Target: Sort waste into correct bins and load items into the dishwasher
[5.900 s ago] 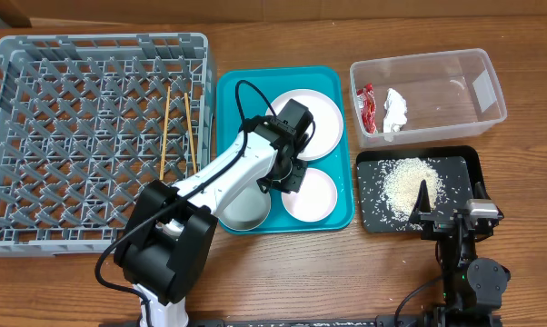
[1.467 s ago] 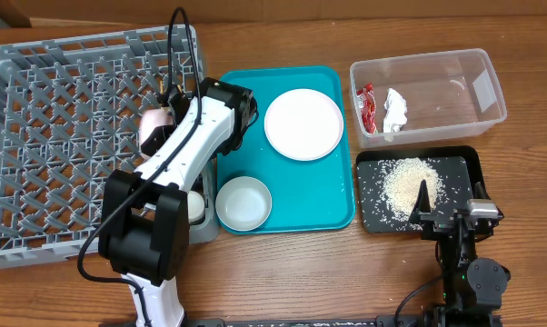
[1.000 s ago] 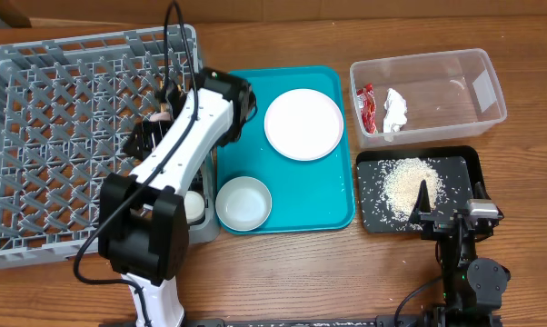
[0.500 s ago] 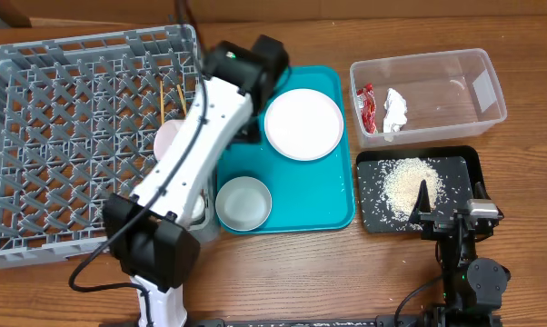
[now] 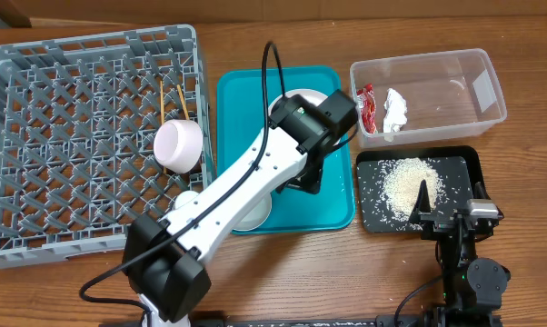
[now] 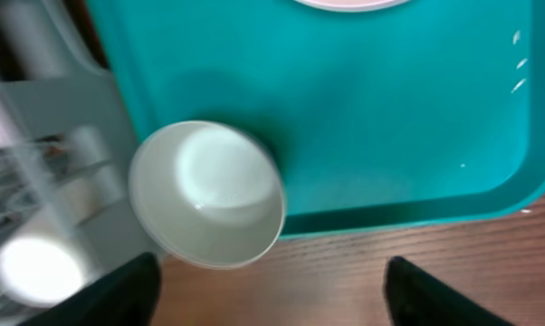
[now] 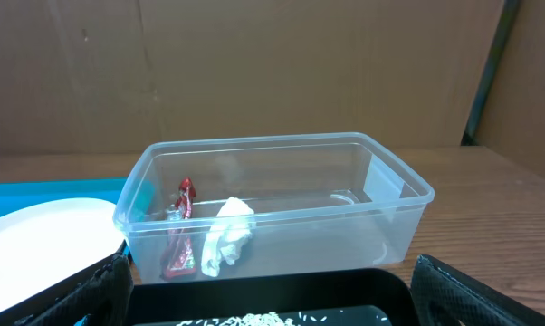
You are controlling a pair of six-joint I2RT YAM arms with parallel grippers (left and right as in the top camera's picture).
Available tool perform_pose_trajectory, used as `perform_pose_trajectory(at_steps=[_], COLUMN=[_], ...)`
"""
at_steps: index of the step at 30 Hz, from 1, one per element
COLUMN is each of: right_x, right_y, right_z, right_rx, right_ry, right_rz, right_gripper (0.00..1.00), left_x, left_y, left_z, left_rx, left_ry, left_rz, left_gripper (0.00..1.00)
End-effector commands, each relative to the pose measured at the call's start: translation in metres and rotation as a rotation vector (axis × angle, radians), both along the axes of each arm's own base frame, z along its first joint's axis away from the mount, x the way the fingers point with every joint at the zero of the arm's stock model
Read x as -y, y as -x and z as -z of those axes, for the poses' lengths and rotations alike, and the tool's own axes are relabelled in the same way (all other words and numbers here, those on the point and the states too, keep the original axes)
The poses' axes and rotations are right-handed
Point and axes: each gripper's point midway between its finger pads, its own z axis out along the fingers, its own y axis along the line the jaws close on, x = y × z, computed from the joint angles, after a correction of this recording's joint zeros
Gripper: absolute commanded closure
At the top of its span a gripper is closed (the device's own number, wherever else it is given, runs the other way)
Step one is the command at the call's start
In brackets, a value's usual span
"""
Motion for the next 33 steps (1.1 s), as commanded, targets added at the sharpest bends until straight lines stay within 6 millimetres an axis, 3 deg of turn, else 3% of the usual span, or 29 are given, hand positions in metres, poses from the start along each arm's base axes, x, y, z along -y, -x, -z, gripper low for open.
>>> perform_pose_trajectory(at_steps=[1,4,7,14,17,21,22,24,25,27,30,33], right_x=[0.0,0.0,0.0,0.0,0.0,0.0,0.0,0.0,0.0,0.0,0.0,0.0], right_y=[0.0,0.0,0.0,0.0,0.0,0.0,0.0,0.0,0.0,0.0,0.0,0.0], right_z=[0.001,0.001,0.001,0.001,0.001,0.001,0.001,0.001,0.001,0.001,0.001,0.001], right_rx=[0.004,0.004,0.004,0.004,0.004,0.004,0.004,0.004,0.004,0.004,0.004,0.004], right_ry=[0.004,0.004,0.004,0.004,0.004,0.004,0.004,0.004,0.004,0.004,0.004,0.004], right_rz=[0.002,0.002,0.002,0.002,0.002,0.002,0.002,0.002,0.002,0.002,0.002,0.002], right_gripper=[0.0,0.0,0.0,0.0,0.0,0.0,0.0,0.0,0.0,0.0,0.0,0.0], left_x=[0.009,0.021,0.009,0.007,-0.005,-0.027,-0.029,-0.028,-0.027,-0.027,-0.033,-0.035], left_y=[0.016,0.029,0.041,0.044,0.043,0.032,0.028,0.02,0.018,0.02,0.026,0.025], left_z=[0.038,0.062,0.08,0.08,0.071,0.058,0.058,0.063,0.073,0.086,0.107,0.113], left_rx=[-0.169,-0.246,-0.285,-0.287,-0.259,-0.203,-0.193,-0.177,-0.173,-0.184,-0.211,-0.207], left_ry=[0.14,0.231,0.19,0.184,0.145,0.12,0.129,0.146,0.146,0.137,0.087,0.069], left_rz=[0.022,0.047,0.025,0.022,-0.049,-0.13,-0.142,-0.147,-0.145,-0.142,-0.139,-0.139], left_gripper=[0.24,0.37,0.46,0.69,0.67,0.44,0.44,0.56,0.8,0.96,0.96,0.96])
